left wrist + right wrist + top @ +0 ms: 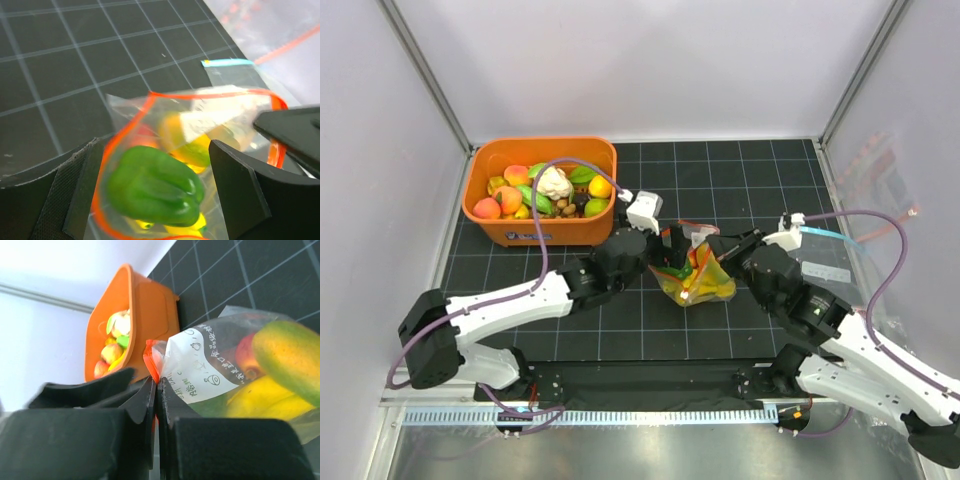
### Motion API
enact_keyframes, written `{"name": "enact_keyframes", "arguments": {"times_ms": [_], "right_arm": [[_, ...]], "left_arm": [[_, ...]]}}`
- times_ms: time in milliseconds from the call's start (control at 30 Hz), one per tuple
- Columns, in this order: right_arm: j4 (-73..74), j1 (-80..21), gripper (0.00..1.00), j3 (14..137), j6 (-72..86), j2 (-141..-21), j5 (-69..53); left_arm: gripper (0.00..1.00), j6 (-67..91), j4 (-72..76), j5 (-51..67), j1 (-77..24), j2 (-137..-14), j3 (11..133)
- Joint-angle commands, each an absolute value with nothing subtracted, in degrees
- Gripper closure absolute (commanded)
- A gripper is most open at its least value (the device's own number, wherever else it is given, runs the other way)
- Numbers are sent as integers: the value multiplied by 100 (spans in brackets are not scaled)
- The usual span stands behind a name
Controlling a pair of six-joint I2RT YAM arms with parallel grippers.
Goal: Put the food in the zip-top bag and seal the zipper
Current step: Place the fake vegetable in the zipper food storage bag.
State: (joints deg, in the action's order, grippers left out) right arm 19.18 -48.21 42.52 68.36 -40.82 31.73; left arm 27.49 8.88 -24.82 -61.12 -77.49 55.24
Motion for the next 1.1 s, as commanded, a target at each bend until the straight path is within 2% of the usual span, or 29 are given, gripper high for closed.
{"name": "enact_keyframes", "arguments": {"times_ms": [0, 67, 167, 400, 667, 833, 967, 1067], "right_arm": [[1897, -4816, 99, 4394, 6460, -3841, 3945], [2056, -4816, 99, 4447, 6381, -3806, 4200], [2092, -4816, 99, 4491, 6372, -3849, 4306], [2145, -4816, 99, 4518, 6390, -3981, 4333], [2127, -4816, 99, 4483, 6346, -3920, 4289], [2127, -4816, 99, 4482, 6337, -3902, 4289], [2118, -4825, 99, 4474, 6328, -3911, 4263], [2092, -4816, 99, 4482, 6302, -3972, 4210]], "left_arm": [[9, 2444, -461, -3041, -6126, -7470, 6510], [9, 2365, -1392, -3076, -6126, -7514, 6985], [10, 2268, -1739, -3234, -6126, -7462, 6962], [12, 2241, -1811, -3295, -6117, -7822, 6566], [20, 2382, -1486, -3077, -6004, -8138, 6363], [30, 2601, -1441, -2199, -5722, -8490, 6433], [33, 2803, -1345, -1819, -5634, -8710, 6478], [45, 2847, -1065, -1661, -5625, -8701, 6338]]}}
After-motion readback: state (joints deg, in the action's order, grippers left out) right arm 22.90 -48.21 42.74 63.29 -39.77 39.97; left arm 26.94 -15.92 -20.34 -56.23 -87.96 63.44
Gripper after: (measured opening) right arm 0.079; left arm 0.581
